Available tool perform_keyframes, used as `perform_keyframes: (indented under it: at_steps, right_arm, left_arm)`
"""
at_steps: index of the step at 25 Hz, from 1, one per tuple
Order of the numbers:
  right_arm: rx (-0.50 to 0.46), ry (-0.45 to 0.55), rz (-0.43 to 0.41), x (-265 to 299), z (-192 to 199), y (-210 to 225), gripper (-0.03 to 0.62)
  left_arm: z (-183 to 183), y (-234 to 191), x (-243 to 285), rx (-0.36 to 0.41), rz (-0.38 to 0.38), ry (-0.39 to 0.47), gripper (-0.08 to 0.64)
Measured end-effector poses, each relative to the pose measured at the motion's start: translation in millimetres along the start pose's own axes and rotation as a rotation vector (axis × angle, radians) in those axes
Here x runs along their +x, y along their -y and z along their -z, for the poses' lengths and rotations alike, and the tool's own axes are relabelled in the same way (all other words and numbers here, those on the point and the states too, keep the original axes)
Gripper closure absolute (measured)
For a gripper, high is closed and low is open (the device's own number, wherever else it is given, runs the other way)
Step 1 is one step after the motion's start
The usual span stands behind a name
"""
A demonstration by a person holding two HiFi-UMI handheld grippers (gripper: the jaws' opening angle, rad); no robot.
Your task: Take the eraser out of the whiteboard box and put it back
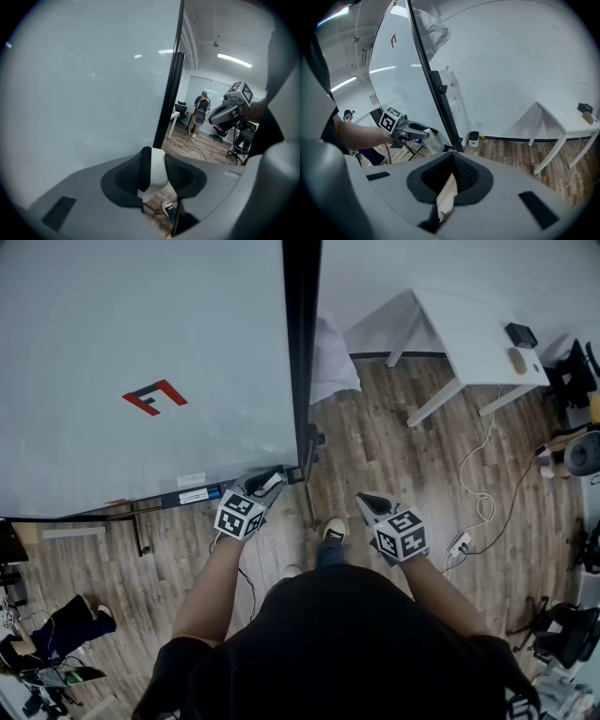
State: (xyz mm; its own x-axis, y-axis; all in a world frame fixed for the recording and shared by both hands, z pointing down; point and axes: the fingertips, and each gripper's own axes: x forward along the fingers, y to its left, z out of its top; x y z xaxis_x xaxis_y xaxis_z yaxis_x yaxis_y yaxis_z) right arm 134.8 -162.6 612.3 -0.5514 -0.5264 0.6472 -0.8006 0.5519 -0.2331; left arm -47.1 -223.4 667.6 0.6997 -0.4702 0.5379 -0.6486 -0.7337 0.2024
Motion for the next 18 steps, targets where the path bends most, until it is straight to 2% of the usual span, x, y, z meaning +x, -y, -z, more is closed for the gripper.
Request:
perform_keyframes:
  at_steps: [18]
  right_arm:
    - [0.013, -0.007, -0.003, 1.6, 4.8, 3.9, 0.598]
  left_arm:
    - [6.5, 3.6, 13.4, 0.042, 0.003, -0.045, 0.399]
